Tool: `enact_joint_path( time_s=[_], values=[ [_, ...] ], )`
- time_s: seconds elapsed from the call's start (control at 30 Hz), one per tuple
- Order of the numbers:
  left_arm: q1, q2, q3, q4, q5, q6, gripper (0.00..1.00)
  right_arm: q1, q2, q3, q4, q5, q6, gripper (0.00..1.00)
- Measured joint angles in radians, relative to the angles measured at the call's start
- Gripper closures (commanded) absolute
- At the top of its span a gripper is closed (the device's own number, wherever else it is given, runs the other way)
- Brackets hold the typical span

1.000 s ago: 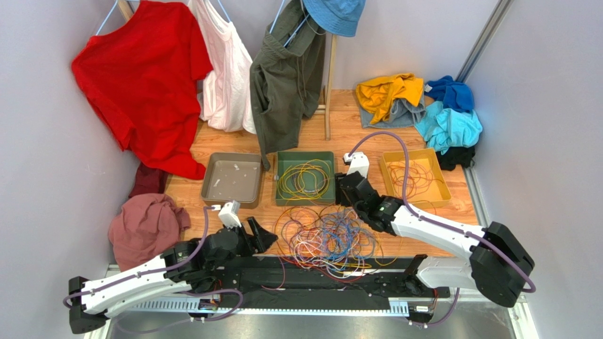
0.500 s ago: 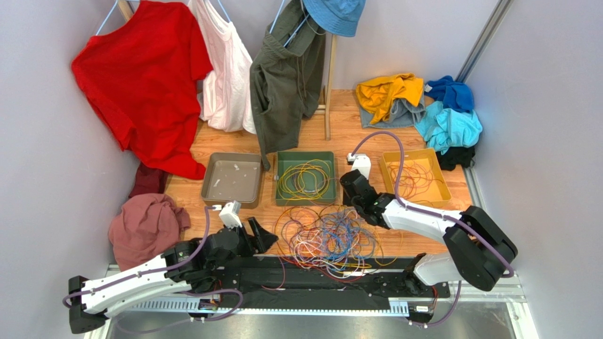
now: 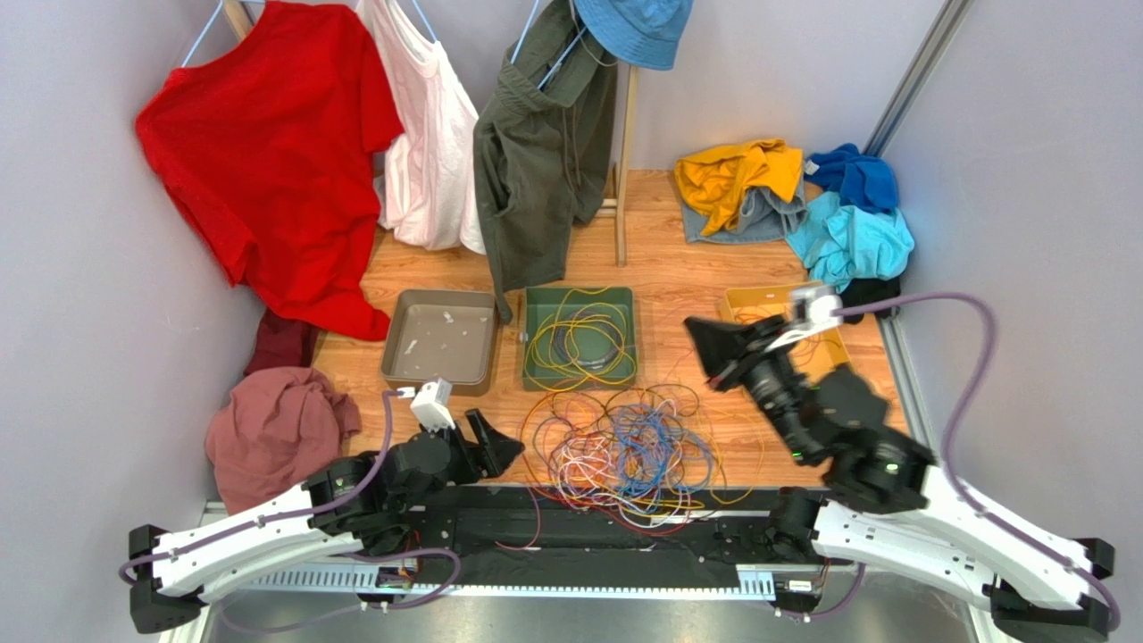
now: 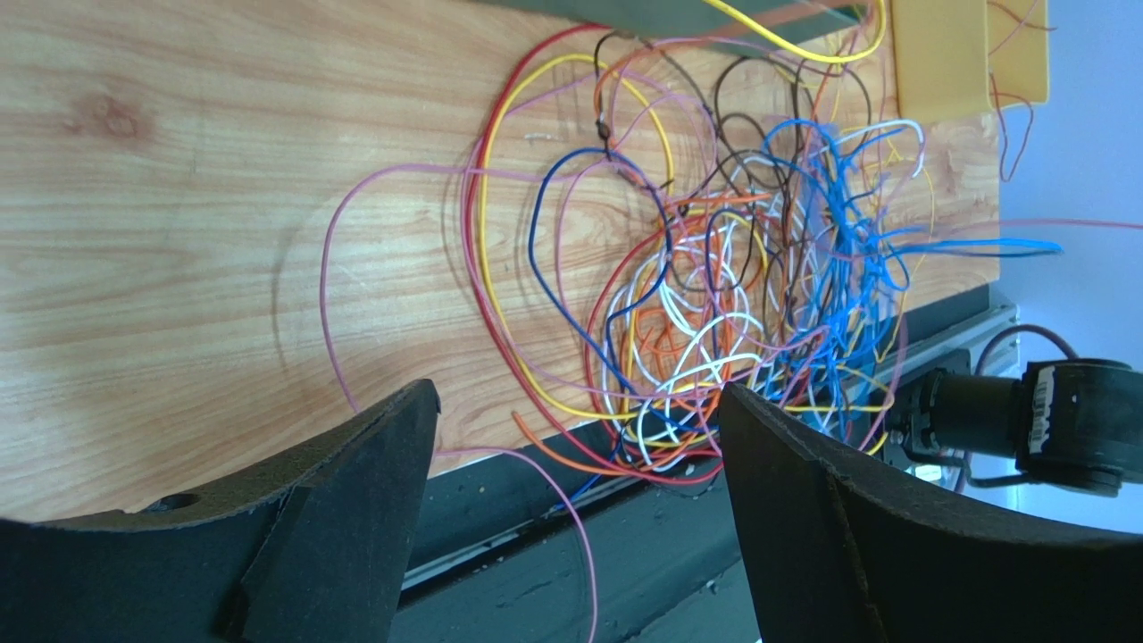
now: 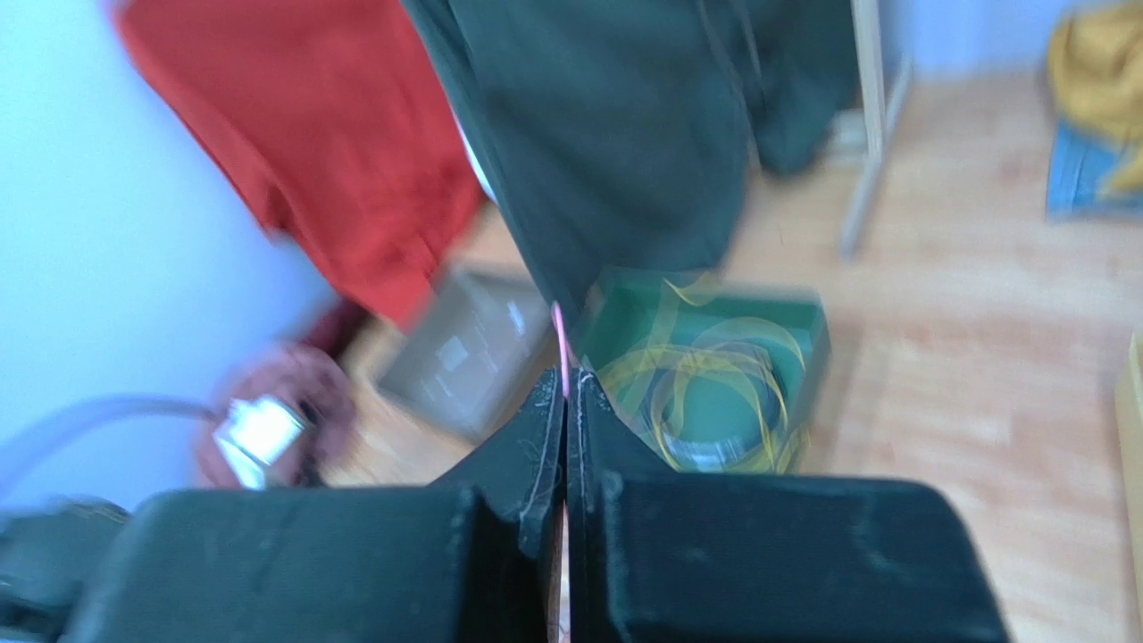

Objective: Untangle the cables

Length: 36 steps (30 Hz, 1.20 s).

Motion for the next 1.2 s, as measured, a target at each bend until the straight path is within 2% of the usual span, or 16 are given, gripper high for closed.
enact_joint_path(
  time_s=[0.2,0.37,0.63,0.83,1.0,1.2],
  values=[
    [0.000,0.015,0.085,0.003,-0.039,0.057,0.13,0.000,0.009,0.299,-0.117,-0.039,-0.047,1.00],
    [0.000,0.077,0.192,0.024,-0.063,0.131,0.12,0.004,0.090,0.497,-0.202,-0.166,-0.066,1.00],
    [0.000,0.113,0.232,0.106,-0.078,0.235,0.10,0.005,0.120,0.653,-0.264,-0.322,-0.076,1.00],
    [0.000,0.185,0.235,0.146,-0.077,0.275,0.07,0.005,0.114,0.857,-0.271,-0.405,-0.099,1.00],
    [0.000,0.262,0.237,0.259,-0.026,0.339,0.01,0.005,0.103,0.978,-0.238,-0.461,-0.099,1.00],
    [0.000,0.390,0.238,0.541,0.100,0.508,0.01,0.005,0.107,0.966,-0.239,-0.496,-0.072,1.00]
  ],
)
